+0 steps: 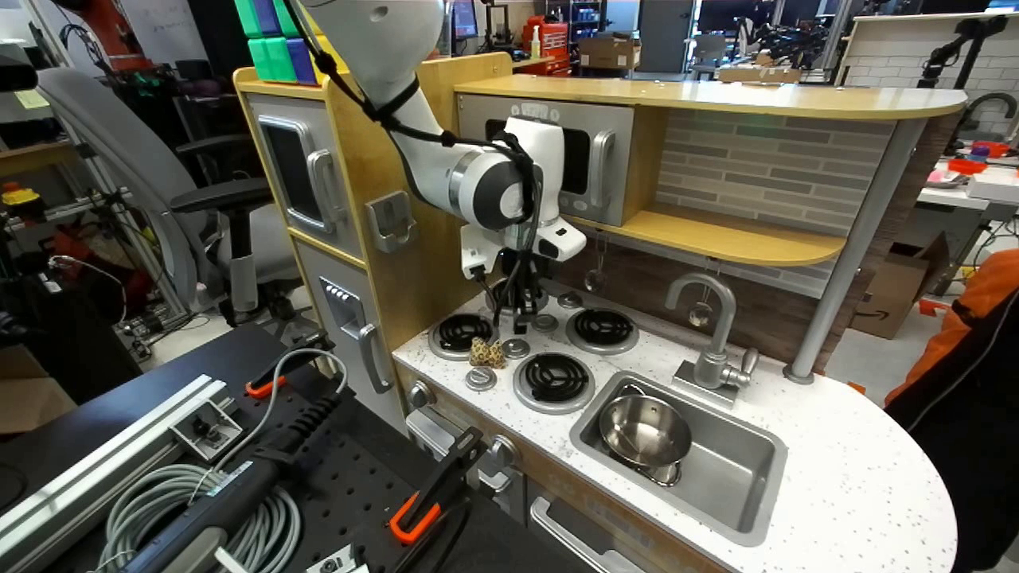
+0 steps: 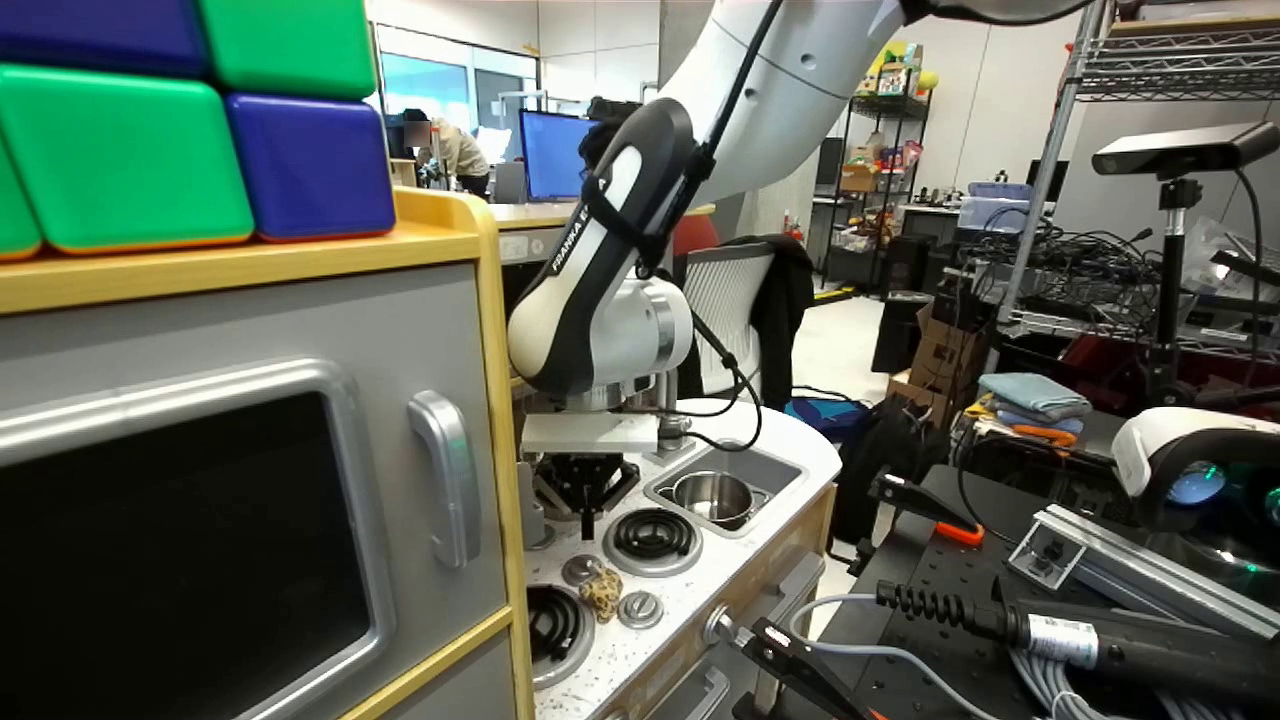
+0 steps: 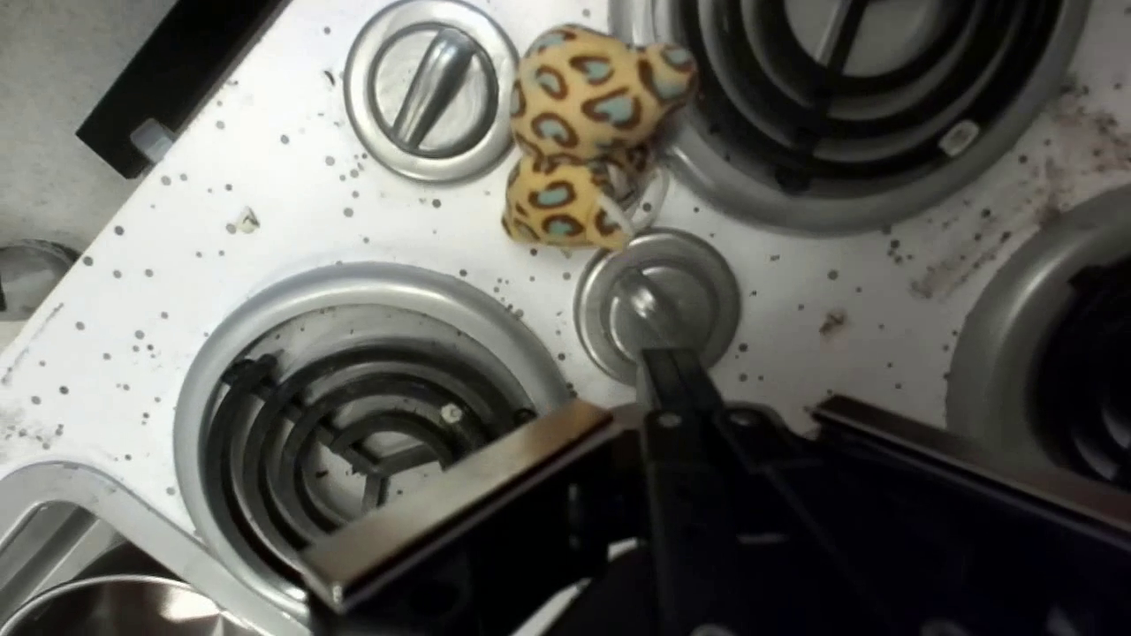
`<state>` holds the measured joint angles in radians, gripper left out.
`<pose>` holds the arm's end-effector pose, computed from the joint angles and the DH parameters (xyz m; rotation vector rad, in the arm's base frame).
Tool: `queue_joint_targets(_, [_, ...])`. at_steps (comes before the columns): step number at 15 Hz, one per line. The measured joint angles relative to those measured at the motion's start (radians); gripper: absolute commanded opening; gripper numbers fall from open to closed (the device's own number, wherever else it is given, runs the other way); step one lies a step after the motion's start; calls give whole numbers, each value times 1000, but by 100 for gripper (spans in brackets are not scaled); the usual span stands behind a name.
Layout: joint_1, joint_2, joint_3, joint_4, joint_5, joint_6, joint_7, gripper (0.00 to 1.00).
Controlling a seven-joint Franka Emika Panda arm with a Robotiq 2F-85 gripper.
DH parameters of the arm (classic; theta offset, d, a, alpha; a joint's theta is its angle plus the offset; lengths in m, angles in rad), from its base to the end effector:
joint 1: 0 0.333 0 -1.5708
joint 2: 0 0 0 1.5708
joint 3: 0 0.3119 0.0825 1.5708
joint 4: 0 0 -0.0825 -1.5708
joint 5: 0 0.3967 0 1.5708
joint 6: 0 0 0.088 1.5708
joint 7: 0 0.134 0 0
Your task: Put the object on the stove inside the silver pot in the sink
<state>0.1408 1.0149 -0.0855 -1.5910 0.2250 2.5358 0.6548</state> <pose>0.6602 0.0392 -0.0094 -2.8989 1.1425 0.1168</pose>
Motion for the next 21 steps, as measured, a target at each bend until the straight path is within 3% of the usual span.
queue_joint_targets(9, [-25, -11, 15, 34, 2, -217, 5, 98])
queue_joint_targets(17, [-22, 1, 30, 41, 2, -379, 30, 100])
queue_joint_targets(21, [-10, 54, 30, 52, -1, -375, 47, 100])
